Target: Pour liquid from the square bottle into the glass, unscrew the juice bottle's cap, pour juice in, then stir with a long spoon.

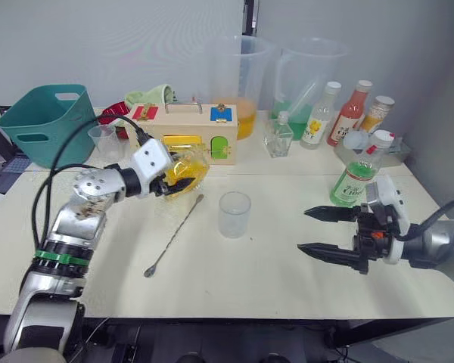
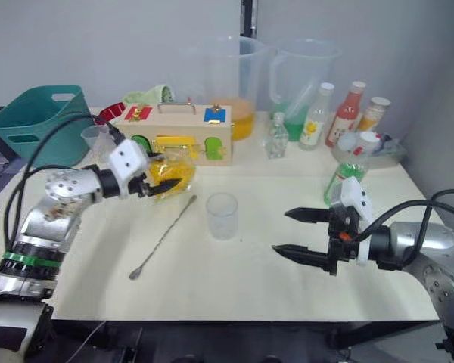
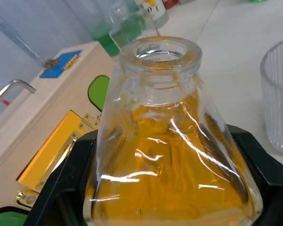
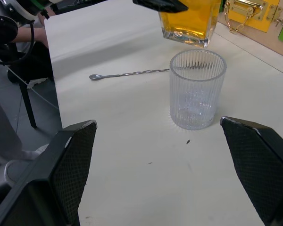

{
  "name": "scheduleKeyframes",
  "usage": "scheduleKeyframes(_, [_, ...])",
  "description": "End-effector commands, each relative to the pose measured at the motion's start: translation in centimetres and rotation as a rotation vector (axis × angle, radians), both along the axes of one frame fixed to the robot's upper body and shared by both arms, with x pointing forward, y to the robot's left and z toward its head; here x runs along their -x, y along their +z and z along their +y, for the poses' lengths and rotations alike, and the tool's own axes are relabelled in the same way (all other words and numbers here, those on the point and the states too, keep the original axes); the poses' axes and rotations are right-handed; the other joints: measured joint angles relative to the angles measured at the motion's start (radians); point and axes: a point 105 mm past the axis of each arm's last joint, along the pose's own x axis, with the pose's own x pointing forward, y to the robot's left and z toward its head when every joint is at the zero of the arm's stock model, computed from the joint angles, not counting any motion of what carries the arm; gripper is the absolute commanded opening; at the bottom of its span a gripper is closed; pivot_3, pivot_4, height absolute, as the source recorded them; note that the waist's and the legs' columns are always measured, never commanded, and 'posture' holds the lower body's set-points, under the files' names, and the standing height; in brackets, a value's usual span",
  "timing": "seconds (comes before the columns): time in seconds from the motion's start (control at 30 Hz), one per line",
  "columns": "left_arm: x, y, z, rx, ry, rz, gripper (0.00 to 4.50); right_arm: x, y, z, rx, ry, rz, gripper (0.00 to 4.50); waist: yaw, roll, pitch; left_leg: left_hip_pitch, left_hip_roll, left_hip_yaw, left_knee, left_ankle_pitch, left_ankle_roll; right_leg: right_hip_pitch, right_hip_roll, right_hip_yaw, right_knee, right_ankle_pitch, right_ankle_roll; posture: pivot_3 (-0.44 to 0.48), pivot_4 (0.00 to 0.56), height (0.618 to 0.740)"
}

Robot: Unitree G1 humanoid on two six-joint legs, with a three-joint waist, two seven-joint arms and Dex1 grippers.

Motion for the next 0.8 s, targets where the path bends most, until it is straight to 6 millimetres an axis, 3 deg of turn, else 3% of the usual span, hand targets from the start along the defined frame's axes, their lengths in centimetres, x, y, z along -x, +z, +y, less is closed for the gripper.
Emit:
scheduleKeyframes(0.03, [0.2, 5.0, -1.2, 0.013, -0.027, -0.28, 2.8, 0.7, 1.2, 0.1, -0.028, -0.012, -0.05, 4.46, 0.0, -0.001, 0.001, 0.0, 0.0, 0.0, 0.0, 0.0, 0.0, 0.0, 0.0, 0.0, 0.001, 0.0, 0.0, 0.0, 0.15, 0.74])
scheduleKeyframes(0.33, [-1.1, 3.8, -3.3, -0.019, 0.004, -0.432, 2.8, 1.3, 1.0, -0.2, -0.03, -0.054, -0.042, 4.46, 0.001, -0.002, 0.001, 0.0, -0.001, -0.001, 0.001, -0.001, 0.001, 0.0, -0.001, 0.0, 0.002, 0.0, 0.001, 0.0, 0.15, 0.74])
scheduleKeyframes(0.8, [-1.2, 2.5, -5.4, 0.001, -0.057, -0.426, 2.8, 1.2, 0.8, -1.4, -0.007, -0.106, -0.018, 4.46, -0.007, -0.002, 0.001, 0.0, -0.001, -0.001, 0.003, -0.001, 0.001, 0.0, -0.001, -0.001, 0.003, 0.0, 0.001, 0.0, 0.15, 0.74])
